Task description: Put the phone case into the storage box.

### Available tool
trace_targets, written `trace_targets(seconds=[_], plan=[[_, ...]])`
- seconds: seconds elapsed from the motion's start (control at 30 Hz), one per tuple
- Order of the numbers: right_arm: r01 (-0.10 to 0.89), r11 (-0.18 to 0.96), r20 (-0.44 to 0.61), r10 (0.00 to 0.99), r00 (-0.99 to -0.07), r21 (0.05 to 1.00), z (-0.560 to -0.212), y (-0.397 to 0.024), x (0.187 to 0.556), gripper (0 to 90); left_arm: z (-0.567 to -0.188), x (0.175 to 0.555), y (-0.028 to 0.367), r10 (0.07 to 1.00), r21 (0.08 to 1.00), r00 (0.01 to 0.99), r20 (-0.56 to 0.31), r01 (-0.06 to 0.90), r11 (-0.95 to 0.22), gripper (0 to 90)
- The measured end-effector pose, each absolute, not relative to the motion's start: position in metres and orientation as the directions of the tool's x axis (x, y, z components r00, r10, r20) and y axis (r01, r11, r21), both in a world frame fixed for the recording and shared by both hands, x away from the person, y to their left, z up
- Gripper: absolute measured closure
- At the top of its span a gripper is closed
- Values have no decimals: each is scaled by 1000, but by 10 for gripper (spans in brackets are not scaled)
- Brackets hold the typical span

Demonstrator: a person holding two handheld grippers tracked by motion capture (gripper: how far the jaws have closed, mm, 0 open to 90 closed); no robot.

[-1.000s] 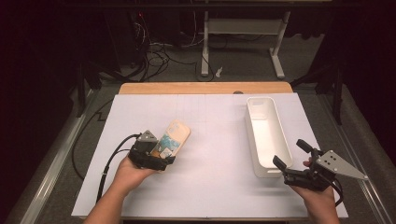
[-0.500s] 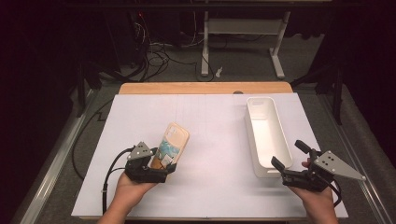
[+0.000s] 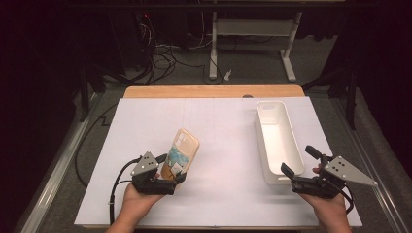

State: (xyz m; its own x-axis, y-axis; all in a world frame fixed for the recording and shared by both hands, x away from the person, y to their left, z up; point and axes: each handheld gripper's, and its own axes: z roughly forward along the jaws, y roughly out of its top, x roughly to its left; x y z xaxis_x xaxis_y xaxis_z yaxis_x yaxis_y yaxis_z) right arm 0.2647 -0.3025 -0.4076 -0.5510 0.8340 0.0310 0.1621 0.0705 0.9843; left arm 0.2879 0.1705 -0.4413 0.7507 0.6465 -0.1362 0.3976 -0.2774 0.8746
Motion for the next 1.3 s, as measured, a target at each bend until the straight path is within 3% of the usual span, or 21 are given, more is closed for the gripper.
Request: trace_targets(seconds=[0.53,1.1,1.3], plan=[[164,72,32,829,-558,984,-408,-302,265,1,-442,290,158,586,891,793,-163,374,-258,107],[163,72,32,827,-562,984,-407,-301,265,1,-423,291,126,503,905,858,-106,293,-310,108],[162,72,32,827,-561,984,-407,-301,265,1,-417,296,115,476,923,867,-149,295,-249,108]])
